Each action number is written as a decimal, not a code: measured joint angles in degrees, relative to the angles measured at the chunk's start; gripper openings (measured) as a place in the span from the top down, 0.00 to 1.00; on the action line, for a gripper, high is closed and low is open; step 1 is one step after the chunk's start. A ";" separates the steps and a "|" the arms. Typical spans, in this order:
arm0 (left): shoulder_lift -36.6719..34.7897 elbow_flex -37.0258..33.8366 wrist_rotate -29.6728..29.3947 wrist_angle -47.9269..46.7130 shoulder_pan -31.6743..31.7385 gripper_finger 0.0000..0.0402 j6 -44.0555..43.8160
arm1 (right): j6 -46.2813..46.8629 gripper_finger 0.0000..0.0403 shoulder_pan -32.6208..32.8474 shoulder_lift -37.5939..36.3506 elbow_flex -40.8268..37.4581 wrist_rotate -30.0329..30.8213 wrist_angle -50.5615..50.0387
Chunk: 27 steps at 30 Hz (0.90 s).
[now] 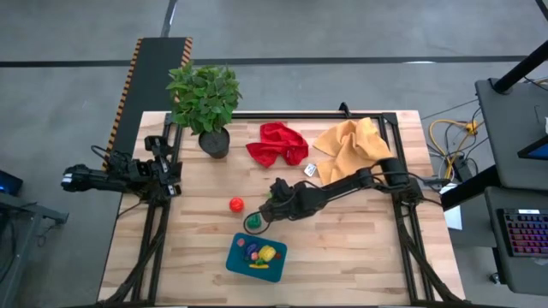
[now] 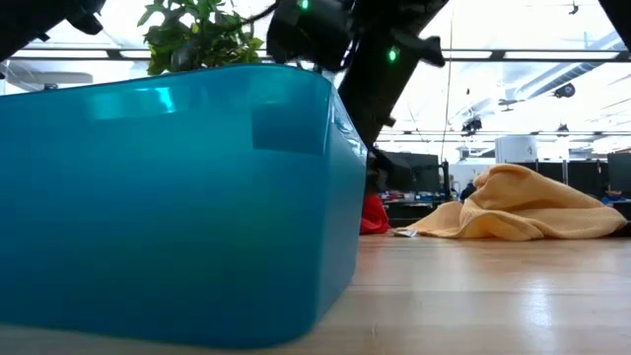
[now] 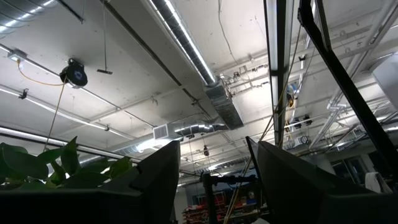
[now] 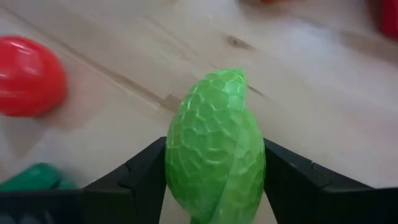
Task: Pick and placing Produce into tupperware
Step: Put the cabbage into the blue basket
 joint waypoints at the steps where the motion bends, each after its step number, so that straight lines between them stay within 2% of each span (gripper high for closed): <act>1: 0.00 0.00 0.00 0.00 0.01 0.50 0.00 | -0.62 0.46 0.06 -0.64 0.00 -0.15 0.03; 12: 0.00 0.00 0.00 0.00 0.00 0.50 0.00 | -7.03 0.46 3.98 -9.07 0.00 -3.01 1.52; 15: 0.00 0.00 0.02 -0.01 0.01 0.50 0.00 | -8.39 0.46 6.36 -10.92 0.00 -2.78 4.16; 22: 0.00 0.00 0.00 -0.02 0.01 0.50 0.00 | -16.31 0.46 11.67 -11.28 0.02 -2.49 17.26; 27: 0.00 0.00 0.00 -0.11 0.00 0.50 0.00 | -17.80 0.46 13.77 -10.87 0.02 -2.45 19.79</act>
